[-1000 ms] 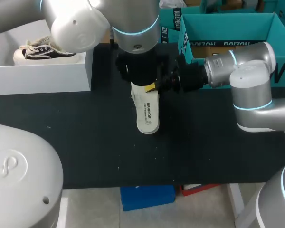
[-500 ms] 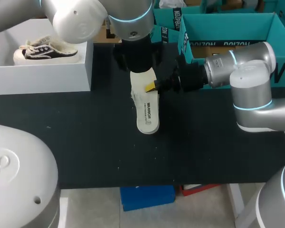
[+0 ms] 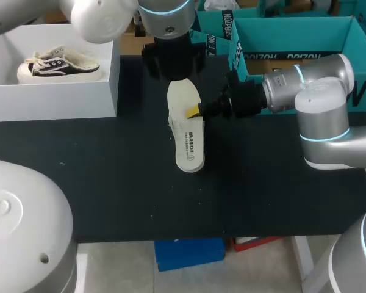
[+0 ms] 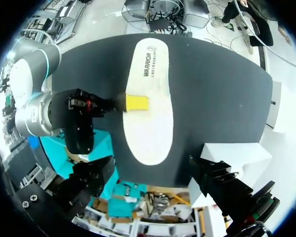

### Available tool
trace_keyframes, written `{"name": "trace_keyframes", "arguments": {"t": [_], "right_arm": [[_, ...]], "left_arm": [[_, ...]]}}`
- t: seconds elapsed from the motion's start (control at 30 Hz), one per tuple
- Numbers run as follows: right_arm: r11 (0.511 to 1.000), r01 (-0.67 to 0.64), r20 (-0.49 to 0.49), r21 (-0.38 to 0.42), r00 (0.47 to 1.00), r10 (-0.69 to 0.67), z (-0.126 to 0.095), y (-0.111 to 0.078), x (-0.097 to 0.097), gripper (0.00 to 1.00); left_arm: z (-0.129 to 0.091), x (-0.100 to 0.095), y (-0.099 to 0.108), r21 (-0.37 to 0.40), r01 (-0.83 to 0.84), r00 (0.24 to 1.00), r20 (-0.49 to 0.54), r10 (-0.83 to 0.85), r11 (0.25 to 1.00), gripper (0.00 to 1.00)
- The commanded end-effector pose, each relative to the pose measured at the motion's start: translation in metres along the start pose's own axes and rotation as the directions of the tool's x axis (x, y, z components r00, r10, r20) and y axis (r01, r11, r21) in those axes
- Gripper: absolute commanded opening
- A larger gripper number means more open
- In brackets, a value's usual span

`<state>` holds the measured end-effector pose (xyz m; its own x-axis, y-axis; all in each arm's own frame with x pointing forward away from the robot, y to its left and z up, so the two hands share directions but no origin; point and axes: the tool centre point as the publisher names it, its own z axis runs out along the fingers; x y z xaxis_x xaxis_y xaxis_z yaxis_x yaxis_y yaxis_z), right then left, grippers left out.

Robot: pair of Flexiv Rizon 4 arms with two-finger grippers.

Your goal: Take the shoe out of the shoebox, open the shoe tongue, remove and reinsert the insole, then place the shoe into the shoebox

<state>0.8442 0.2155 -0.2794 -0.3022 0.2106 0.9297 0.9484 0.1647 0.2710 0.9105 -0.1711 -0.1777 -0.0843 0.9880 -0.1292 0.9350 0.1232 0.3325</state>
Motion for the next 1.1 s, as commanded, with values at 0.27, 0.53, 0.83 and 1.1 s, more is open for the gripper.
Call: {"name": "trace_keyframes", "arguments": {"t": [0.27,0.53,0.83,1.1], "right_arm": [[1.0,-0.001,0.002,-0.001,1.0,0.001,0.002,0.0,0.0,0.0],[1.0,-0.001,0.002,-0.001,1.0,0.001,0.002,0.0,0.0,0.0],[1.0,-0.001,0.002,-0.001,1.0,0.001,0.002,0.0,0.0,0.0],[1.0,-0.001,0.002,-0.001,1.0,0.001,0.002,0.0,0.0,0.0]], "left_arm": [[0.001,-0.005,0.022,-0.018,0.004,1.0,0.019,-0.004,1.0,1.0],[0.006,-0.002,0.025,-0.012,0.016,1.0,0.021,-0.016,1.0,1.0],[0.007,-0.003,0.004,-0.01,0.015,0.999,0.03,-0.014,1.0,1.0],[-0.002,-0.005,-0.027,-0.012,-0.015,0.999,0.029,0.016,1.0,1.0]]}}
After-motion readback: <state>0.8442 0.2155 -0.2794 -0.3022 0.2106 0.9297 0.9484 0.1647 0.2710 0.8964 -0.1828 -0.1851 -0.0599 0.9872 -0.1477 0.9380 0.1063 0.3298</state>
